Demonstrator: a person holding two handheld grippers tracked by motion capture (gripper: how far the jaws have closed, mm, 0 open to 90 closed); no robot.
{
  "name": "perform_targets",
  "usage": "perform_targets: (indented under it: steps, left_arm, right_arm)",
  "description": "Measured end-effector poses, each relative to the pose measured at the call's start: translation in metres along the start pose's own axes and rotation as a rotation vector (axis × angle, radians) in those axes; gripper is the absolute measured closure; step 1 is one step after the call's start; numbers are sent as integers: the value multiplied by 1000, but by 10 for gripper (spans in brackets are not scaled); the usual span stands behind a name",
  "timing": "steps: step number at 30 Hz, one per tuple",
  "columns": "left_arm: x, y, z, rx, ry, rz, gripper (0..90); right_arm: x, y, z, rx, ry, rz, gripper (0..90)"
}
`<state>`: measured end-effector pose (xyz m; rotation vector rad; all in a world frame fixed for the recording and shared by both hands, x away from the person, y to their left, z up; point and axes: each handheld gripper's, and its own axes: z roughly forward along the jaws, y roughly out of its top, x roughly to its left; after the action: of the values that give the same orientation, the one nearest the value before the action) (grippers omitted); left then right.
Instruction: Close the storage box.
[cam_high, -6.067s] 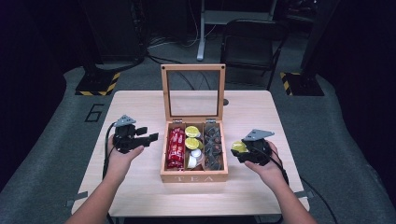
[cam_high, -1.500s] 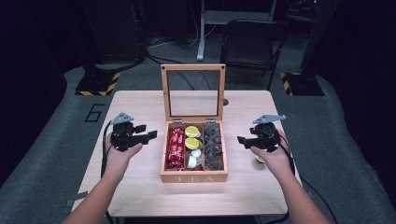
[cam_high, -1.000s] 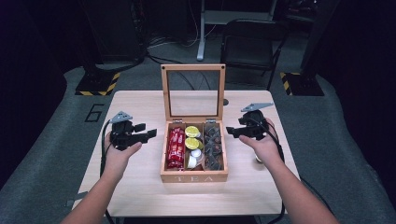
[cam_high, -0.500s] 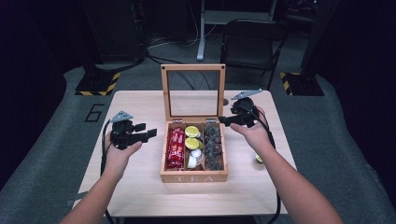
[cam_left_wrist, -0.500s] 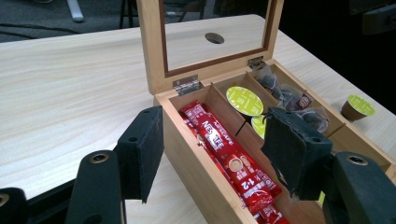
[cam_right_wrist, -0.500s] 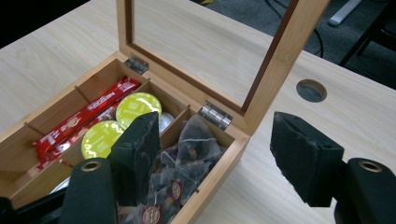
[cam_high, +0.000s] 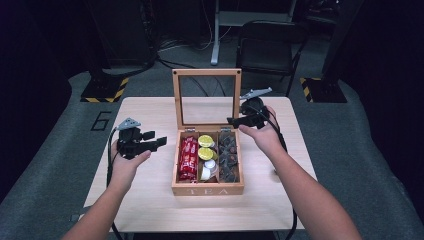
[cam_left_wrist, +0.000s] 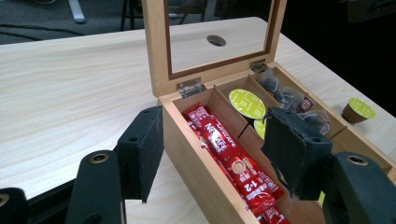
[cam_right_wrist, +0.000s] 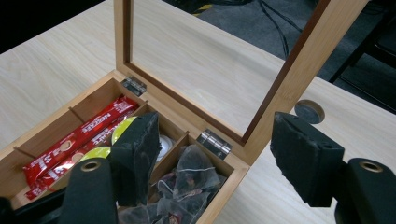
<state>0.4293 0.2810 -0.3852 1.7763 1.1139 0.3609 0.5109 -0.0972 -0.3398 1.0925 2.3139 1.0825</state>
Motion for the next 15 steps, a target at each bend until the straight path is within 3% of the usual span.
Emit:
perform_targets:
  steps: [4, 12, 15]
  left_arm:
    - [-1, 0, 0, -3, -8, 1, 380]
    - [2, -1, 2, 4, -9, 1, 380]
    - [2, 0, 2, 5, -8, 2, 380]
  right_arm:
    - [-8, 3, 6, -4, -4, 8, 319]
    - [-30, -1, 20, 5, 1, 89, 314]
    - [-36, -1, 26, -4, -9, 84, 314]
